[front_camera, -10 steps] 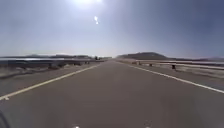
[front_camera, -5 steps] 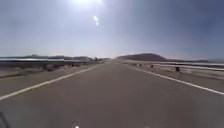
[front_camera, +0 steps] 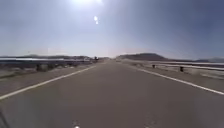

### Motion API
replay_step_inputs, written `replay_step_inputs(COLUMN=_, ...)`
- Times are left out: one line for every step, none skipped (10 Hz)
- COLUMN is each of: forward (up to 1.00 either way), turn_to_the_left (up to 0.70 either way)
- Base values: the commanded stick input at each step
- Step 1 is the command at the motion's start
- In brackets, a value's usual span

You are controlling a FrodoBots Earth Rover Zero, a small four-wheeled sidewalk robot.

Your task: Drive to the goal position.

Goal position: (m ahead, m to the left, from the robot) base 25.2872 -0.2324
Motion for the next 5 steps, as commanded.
replay_step_inputs(forward=1.00, turn_to_the_left=0.00)
replay_step_inputs(forward=1.00, turn_to_the_left=0.00)
replay_step_inputs(forward=1.00, turn_to_the_left=0.00)
replay_step_inputs(forward=1.00, turn_to_the_left=0.00)
replay_step_inputs(forward=1.00, turn_to_the_left=0.00)
